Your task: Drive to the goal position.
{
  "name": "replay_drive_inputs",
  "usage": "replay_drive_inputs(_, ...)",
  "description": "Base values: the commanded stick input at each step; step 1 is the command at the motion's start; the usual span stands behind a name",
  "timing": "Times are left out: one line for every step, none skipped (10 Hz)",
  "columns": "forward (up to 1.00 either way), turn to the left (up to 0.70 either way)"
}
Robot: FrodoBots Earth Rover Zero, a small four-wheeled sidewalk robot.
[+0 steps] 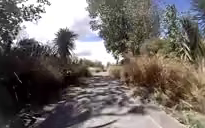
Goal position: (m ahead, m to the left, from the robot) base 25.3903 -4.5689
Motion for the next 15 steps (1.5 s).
replay_drive_inputs(0.85,0.0)
replay_drive_inputs(0.85,0.0)
replay_drive_inputs(0.85,0.0)
replay_drive_inputs(0.85,0.0)
replay_drive_inputs(0.85,0.0)
replay_drive_inputs(0.76,0.0)
replay_drive_inputs(0.7,0.0)
replay_drive_inputs(0.7,0.0)
replay_drive_inputs(0.7,0.0)
replay_drive_inputs(0.7,0.0)
replay_drive_inputs(0.7,0.0)
replay_drive_inputs(0.7,0.0)
replay_drive_inputs(0.7,0.0)
replay_drive_inputs(0.7,0.0)
replay_drive_inputs(0.7,0.0)
